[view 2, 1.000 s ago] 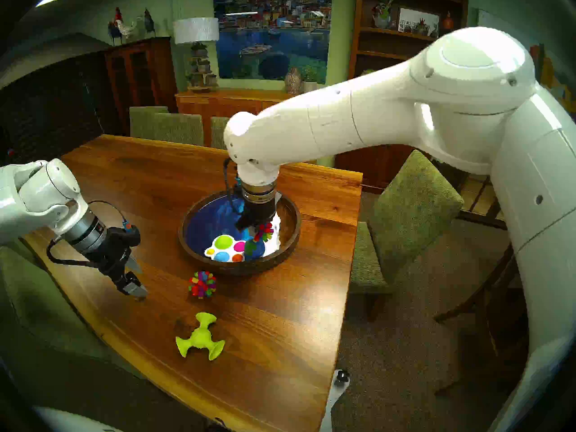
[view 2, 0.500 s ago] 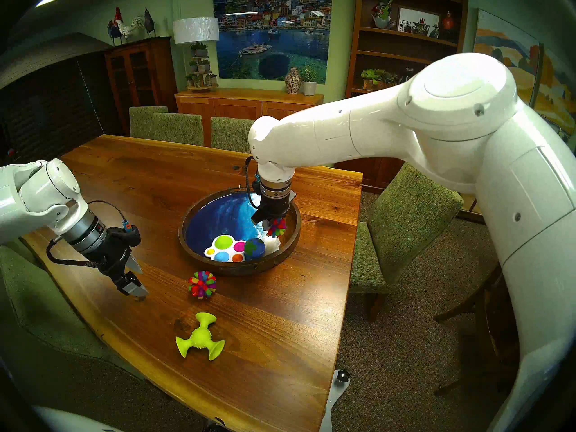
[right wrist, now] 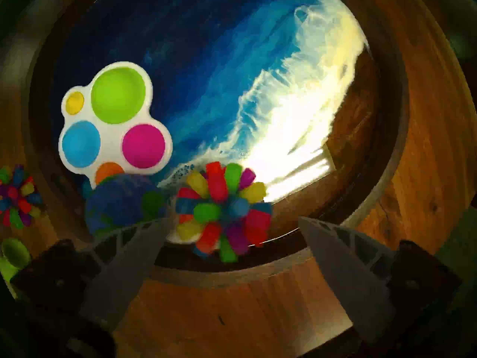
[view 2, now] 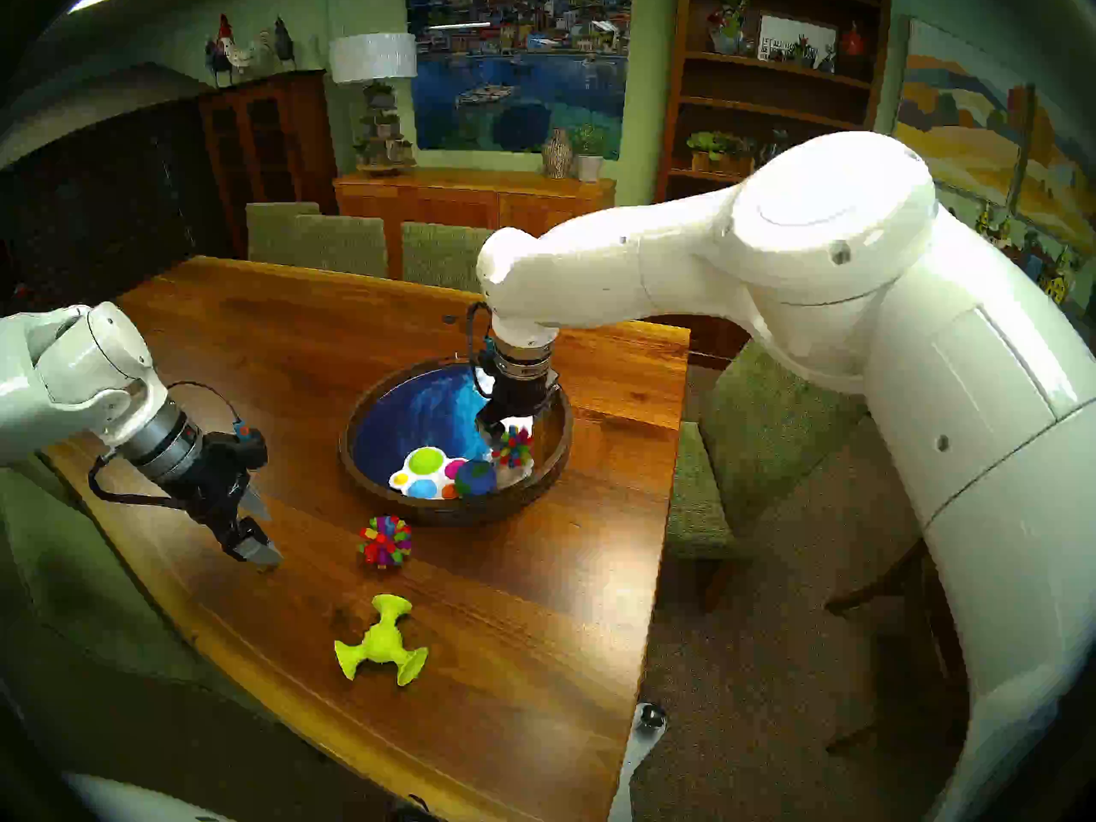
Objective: Put toys in center tray
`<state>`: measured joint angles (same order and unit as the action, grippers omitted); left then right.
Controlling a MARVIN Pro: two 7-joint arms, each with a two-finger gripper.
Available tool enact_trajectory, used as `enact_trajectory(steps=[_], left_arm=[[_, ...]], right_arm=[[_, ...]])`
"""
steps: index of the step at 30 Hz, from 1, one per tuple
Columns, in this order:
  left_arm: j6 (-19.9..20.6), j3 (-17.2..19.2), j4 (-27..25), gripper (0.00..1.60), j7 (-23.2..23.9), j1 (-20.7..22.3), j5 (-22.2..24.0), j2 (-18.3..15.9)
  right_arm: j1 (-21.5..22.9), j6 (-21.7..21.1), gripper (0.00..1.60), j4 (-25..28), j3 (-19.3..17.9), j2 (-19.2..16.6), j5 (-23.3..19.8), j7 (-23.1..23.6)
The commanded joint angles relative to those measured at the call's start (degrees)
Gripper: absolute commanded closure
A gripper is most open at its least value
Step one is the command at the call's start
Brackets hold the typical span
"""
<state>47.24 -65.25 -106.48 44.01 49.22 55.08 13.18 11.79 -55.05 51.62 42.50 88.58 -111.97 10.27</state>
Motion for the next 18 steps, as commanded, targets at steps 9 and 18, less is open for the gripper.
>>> enact_trajectory(steps=[9, 18], left_arm=[[-0.04, 1.05, -0.05, 0.0, -0.07, 1.12, 0.08, 0.34], [-0.09, 1.02, -0.02, 0.0, -0.06, 1.06, 0.07, 0.36]], right_arm=[[8.37, 0.05, 0.0, 10.81, -3.04, -5.45, 2.39, 0.45], [12.25, 0.05, 0.0, 21.81, -5.52, -11.06, 2.35, -0.91]])
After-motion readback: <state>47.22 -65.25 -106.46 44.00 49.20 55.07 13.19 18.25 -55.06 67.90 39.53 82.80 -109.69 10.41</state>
